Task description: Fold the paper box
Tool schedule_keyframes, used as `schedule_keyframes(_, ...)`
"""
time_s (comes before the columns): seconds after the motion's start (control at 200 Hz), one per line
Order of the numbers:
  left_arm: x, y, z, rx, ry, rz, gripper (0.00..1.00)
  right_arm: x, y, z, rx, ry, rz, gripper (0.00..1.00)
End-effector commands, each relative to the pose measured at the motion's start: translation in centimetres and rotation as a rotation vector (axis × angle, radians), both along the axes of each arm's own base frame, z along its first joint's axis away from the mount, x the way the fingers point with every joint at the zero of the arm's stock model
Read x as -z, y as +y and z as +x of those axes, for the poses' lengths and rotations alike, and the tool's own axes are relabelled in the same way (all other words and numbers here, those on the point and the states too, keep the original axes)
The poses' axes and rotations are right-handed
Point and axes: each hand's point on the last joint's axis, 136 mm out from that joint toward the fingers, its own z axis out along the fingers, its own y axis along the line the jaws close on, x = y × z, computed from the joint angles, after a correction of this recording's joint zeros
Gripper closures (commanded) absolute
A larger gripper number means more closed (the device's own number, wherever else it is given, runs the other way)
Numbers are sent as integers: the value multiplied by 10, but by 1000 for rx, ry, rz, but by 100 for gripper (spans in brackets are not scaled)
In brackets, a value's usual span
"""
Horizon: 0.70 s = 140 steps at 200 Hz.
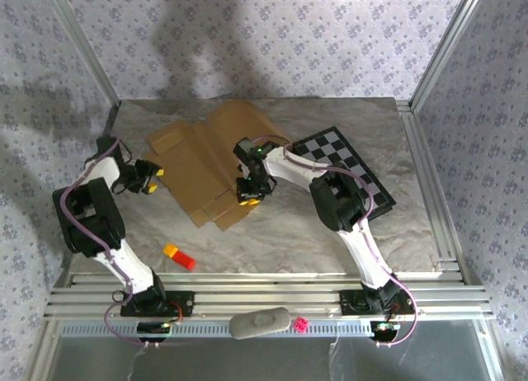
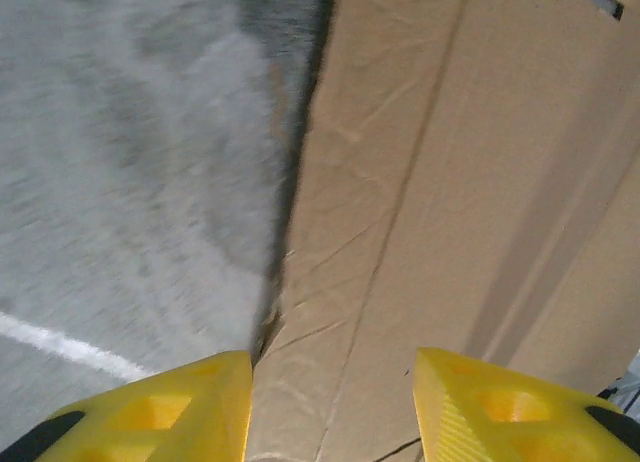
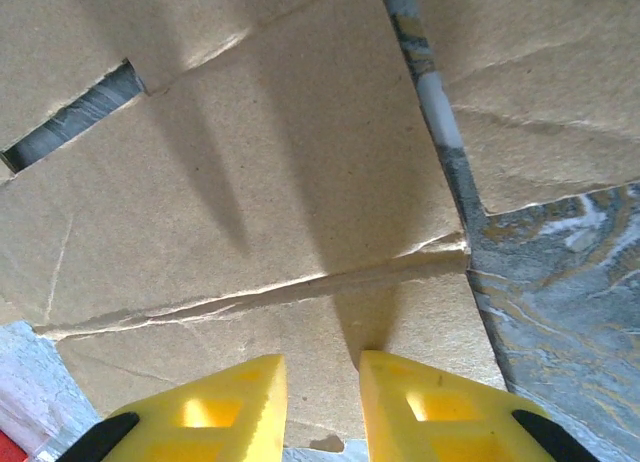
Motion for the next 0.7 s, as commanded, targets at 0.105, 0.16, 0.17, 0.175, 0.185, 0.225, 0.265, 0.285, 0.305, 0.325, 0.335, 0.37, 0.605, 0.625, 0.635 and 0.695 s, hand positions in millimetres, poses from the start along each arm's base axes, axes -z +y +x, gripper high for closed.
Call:
schedule_keyframes(0.105,16,-7,13,21,57,43,63,2,-18,-1,6,40,-37,72)
schedule_keyframes(0.16,21,-2,6,21,109,86,63,2,-18,0,7,41,-37,72)
schedule_keyframes(0.17,21,-1,6,22,110,91,63,2,-18,0,7,40,-36,72)
schedule_keyframes(0.175,21,-1,6,22,111,93,63,1,-18,0,8,40,-35,72)
schedule_keyframes(0.185,21,-1,6,22,113,98,62,1,-18,0,8,40,-35,72)
schedule_keyframes(0.225,21,1,4,23,120,120,61,1,-18,0,9,41,-34,72)
schedule_keyframes(0.265,22,1,3,26,124,135,60,0,-17,1,9,39,-31,72)
schedule_keyframes(0.285,22,2,2,27,126,141,60,0,-17,1,10,41,-32,72)
schedule_keyframes(0.305,23,2,3,29,128,147,60,0,-17,1,9,42,-30,72)
schedule_keyframes(0.325,24,2,1,31,137,153,60,0,-16,1,9,41,-30,72)
schedule_keyframes(0.335,24,2,1,32,139,156,60,0,-16,1,9,41,-29,72)
schedule_keyframes(0.37,25,1,2,36,143,161,59,0,-16,1,9,42,-29,72)
schedule_keyframes(0.605,40,-10,9,66,179,163,60,2,-16,0,7,52,-30,72)
schedule_keyframes(0.625,42,-10,9,65,181,161,60,1,-15,0,6,52,-28,72)
schedule_keyframes(0.635,42,-11,10,65,182,160,60,1,-15,-1,5,52,-29,72)
schedule_keyframes(0.695,45,-14,13,64,180,152,63,1,-15,0,6,52,-26,72)
